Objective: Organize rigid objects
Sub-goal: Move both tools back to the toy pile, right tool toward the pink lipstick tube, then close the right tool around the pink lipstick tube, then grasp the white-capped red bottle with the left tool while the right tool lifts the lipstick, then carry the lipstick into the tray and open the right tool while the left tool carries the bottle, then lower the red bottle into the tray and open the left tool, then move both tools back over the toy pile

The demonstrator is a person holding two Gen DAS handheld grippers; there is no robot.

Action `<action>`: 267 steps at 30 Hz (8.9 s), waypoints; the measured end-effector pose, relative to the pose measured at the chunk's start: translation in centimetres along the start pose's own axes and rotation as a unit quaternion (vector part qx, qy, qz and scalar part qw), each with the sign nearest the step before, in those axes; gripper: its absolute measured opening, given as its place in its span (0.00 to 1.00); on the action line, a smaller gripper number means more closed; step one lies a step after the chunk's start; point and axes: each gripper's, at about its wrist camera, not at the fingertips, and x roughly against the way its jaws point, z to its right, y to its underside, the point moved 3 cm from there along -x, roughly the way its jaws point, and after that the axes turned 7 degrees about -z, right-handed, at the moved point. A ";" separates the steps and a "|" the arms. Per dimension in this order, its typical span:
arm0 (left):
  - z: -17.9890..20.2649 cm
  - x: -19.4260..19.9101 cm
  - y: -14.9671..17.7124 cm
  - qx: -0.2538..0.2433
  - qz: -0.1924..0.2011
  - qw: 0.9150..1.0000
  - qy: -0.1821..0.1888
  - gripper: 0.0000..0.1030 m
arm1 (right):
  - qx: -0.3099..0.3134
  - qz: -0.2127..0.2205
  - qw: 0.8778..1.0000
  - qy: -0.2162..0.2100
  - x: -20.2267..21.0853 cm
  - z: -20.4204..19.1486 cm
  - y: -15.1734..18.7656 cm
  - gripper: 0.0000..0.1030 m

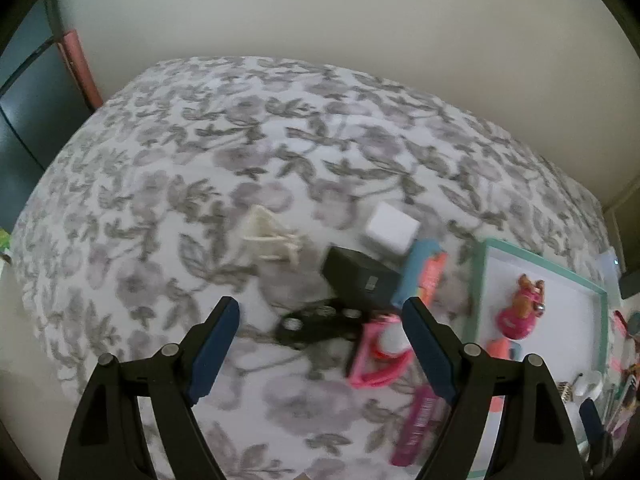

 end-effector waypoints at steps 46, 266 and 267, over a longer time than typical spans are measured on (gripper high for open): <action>-5.8 -2.2 0.3 0.061 -0.061 0.996 0.026 0.82 | 0.203 -0.134 0.968 -0.054 -3.6 -16.2 5.2 0.52; -1.7 -2.0 -0.8 0.014 -0.017 1.000 -0.021 0.93 | -0.046 0.008 0.999 -0.029 0.4 1.6 -1.2 1.00; -2.0 -1.7 -1.0 0.014 -0.012 1.000 -0.023 0.93 | -0.037 0.011 0.999 -0.036 0.6 0.8 -1.3 1.00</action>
